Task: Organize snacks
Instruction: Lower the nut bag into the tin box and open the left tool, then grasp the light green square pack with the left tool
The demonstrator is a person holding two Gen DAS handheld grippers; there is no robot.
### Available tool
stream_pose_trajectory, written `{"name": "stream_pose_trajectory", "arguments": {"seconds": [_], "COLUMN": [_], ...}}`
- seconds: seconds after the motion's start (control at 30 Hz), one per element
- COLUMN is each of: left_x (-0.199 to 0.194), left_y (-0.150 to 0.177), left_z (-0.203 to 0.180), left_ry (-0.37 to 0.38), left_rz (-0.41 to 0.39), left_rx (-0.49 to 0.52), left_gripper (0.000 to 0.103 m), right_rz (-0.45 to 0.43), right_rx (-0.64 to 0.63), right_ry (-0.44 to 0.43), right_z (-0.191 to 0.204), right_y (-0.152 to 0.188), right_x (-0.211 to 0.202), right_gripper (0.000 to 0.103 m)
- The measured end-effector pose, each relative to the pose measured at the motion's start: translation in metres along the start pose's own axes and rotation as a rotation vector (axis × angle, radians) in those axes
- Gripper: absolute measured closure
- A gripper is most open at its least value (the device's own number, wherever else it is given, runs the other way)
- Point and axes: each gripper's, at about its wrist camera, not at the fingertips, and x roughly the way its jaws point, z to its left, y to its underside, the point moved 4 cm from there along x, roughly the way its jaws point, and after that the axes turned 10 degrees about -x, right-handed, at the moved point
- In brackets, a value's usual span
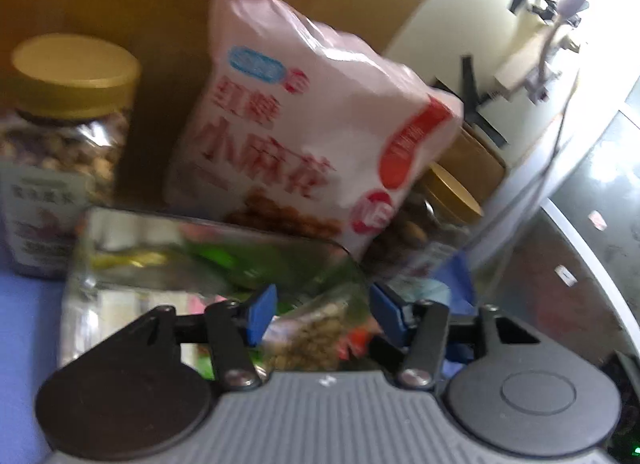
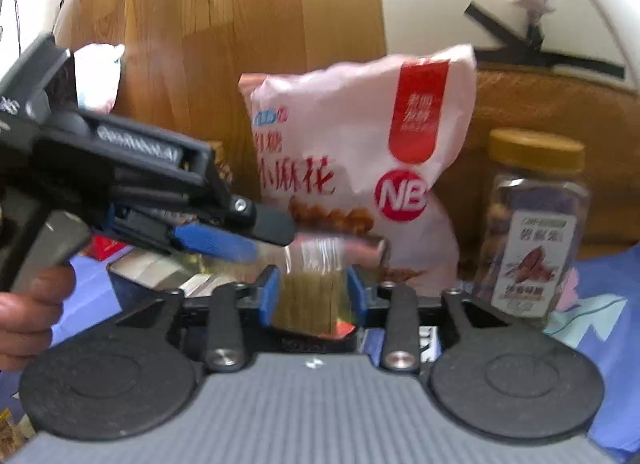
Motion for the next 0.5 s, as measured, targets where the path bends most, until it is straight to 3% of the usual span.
{"name": "stream_pose_trajectory", "arguments": {"seconds": [0.1, 0.27, 0.37, 0.5], "left_x": [-0.023, -0.087, -0.115, -0.133], "left_y": [-0.006, 0.013, 0.045, 0.078], "left_z": [-0.001, -0.017, -0.008, 0.026], "left_ry": [0.034, 0.078, 0.056, -0.045], "left_rz": [-0.035, -0.112, -0.095, -0.044], "left_rx": [-0.030, 0.050, 0.069, 0.027], "left_gripper": [0.050, 0.050, 0.050, 0.050], "right_rz": [-0.046, -0.119, -0.045, 0.096], "right_rx": [0.044, 0.129, 0.200, 0.252], "right_ry": [-0.005, -0.031, -0.092, -0.191], "right_z": [-0.006, -0.009, -0.002, 0.024], "right_y": [-0.008, -0.002, 0.025, 0.059], "right_x": [-0.017, -0.068, -0.078, -0.074], "right_gripper": [0.059, 0.056, 0.048, 0.047]}}
